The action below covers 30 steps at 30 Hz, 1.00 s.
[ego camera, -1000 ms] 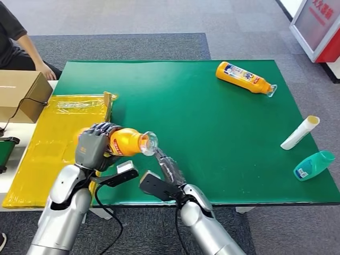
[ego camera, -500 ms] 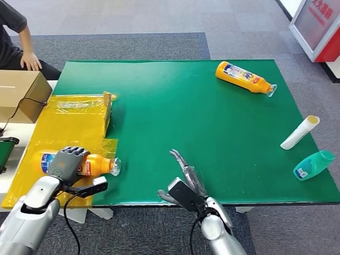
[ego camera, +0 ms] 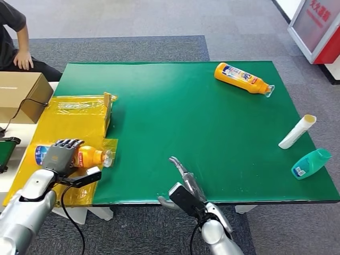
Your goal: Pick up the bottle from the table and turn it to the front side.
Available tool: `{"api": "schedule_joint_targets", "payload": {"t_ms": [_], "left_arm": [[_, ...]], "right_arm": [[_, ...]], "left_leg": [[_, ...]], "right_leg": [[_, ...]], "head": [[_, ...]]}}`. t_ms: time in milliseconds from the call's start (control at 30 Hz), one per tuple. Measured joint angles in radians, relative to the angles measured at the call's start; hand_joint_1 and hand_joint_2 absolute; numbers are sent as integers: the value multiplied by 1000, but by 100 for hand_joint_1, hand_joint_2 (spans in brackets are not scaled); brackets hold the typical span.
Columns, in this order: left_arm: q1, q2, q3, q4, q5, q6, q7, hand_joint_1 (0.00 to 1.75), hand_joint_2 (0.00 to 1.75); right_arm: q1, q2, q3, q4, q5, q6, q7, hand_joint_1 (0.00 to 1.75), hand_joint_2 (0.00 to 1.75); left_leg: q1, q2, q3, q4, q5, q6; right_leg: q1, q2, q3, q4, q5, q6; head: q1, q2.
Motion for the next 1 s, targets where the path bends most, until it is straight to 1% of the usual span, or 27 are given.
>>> {"api": "schedule_joint_targets", "payload": {"t_ms": [100, 133, 200, 267, 300, 400, 533, 600, 667, 700, 767, 800, 867, 900, 933, 967, 1000], "left_arm": [[-1, -15, 36, 0, 44, -33, -42, 0, 175], [0, -22, 50, -3, 83, -51, -70, 0, 175], [16, -36, 85, -24, 215, -109, -156, 0, 175], [52, -55, 126, -76, 365, -177, -237, 0, 175], [76, -65, 145, -113, 426, -206, -263, 0, 175], [142, -93, 185, -220, 529, -257, -297, 0, 175], [200, -125, 218, -326, 609, -279, -324, 0, 175], [234, -150, 237, -391, 683, -299, -359, 0, 175], [281, -187, 257, -471, 794, -347, -410, 0, 175], [305, -209, 266, -507, 864, -394, -440, 0, 175], [357, -246, 276, -561, 1024, -530, -496, 0, 175], [383, -260, 277, -574, 1120, -627, -513, 0, 175], [426, -278, 282, -576, 1322, -856, -524, 0, 175], [442, -287, 291, -570, 1407, -970, -524, 0, 175], [455, -296, 304, -563, 1455, -1052, -524, 0, 175], [466, -304, 319, -558, 1479, -1107, -524, 0, 175], [471, -309, 327, -557, 1485, -1129, -524, 0, 175]], "right_arm": [[2, 0, 0, 0, -1, 0, 0, 0, 175], [3, 0, 0, 0, -2, 0, 0, 0, 175], [6, 0, 0, 0, -6, 0, 1, 0, 175], [11, 0, 0, -1, -9, 0, 4, 0, 175], [15, 0, 0, -2, -11, 0, 5, 0, 175], [25, 0, 0, -5, -15, 0, 9, 0, 175], [33, 0, -1, -11, -16, -1, 11, 0, 175], [37, 0, -1, -17, -16, -2, 17, 0, 175], [43, -1, -2, -25, -16, -4, 26, 0, 175], [46, -1, -2, -29, -15, -4, 31, 0, 175], [50, -2, -2, -37, -13, -4, 37, 0, 175], [51, -3, 0, -39, -14, -3, 39, 0, 175], [50, -4, 7, -40, -21, -2, 41, 0, 175], [49, -6, 13, -40, -26, -2, 43, 0, 175], [47, -7, 18, -40, -31, -2, 44, 0, 175], [45, -9, 22, -40, -34, -2, 46, 0, 175], [44, -10, 25, -40, -36, -3, 47, 0, 175]], "left_leg": [[0, 0, 0, 0, 0, 0], [0, 0, 0, 0, 0, 0], [0, 0, 0, 0, 0, 1], [0, 0, 0, 0, 0, 1], [0, 0, -1, 0, 0, 1], [0, 0, -2, 0, -1, 1], [0, 0, -3, 0, -2, 1], [0, 0, -4, 0, -2, 1], [0, 1, -4, 0, -3, 1], [0, 1, -4, 0, -3, 2], [-1, 0, -4, 0, -5, 3], [-1, 0, -4, 0, -5, 3], [-1, 1, -4, 0, -6, 3], [-1, 1, -4, 0, -7, 3], [-1, 0, -4, 0, -7, 3], [-1, 0, -4, 0, -7, 3], [-1, 0, -4, 0, -7, 3]], "right_leg": [[0, 0, 0, 0, 0, 1], [0, 0, 0, 0, 0, 1], [0, 0, 0, 0, 0, 1], [0, 0, 0, 0, 0, 1], [0, 0, 0, 0, 0, 1], [0, 0, -2, 0, -1, 2], [0, 0, -3, 0, -1, 2], [0, 0, -3, 0, -2, 1], [0, 0, -3, 0, -2, 1], [0, 0, -3, 0, -3, 2], [-1, 0, -3, 0, -4, 3], [-1, 0, -3, 0, -4, 3], [-1, 0, -3, 0, -4, 3], [-1, 0, -3, -1, -5, 3], [-1, 0, -3, -1, -5, 3], [-1, 0, -3, -1, -5, 3], [-1, 0, -3, -1, -5, 3]], "head": [[0, 0], [0, 0], [0, 0], [0, 0], [0, 0], [0, 0], [0, 0], [0, 0], [0, 0], [0, 0], [0, 0], [0, 0], [0, 0], [0, 0], [0, 0], [0, 0], [0, 0]]}}
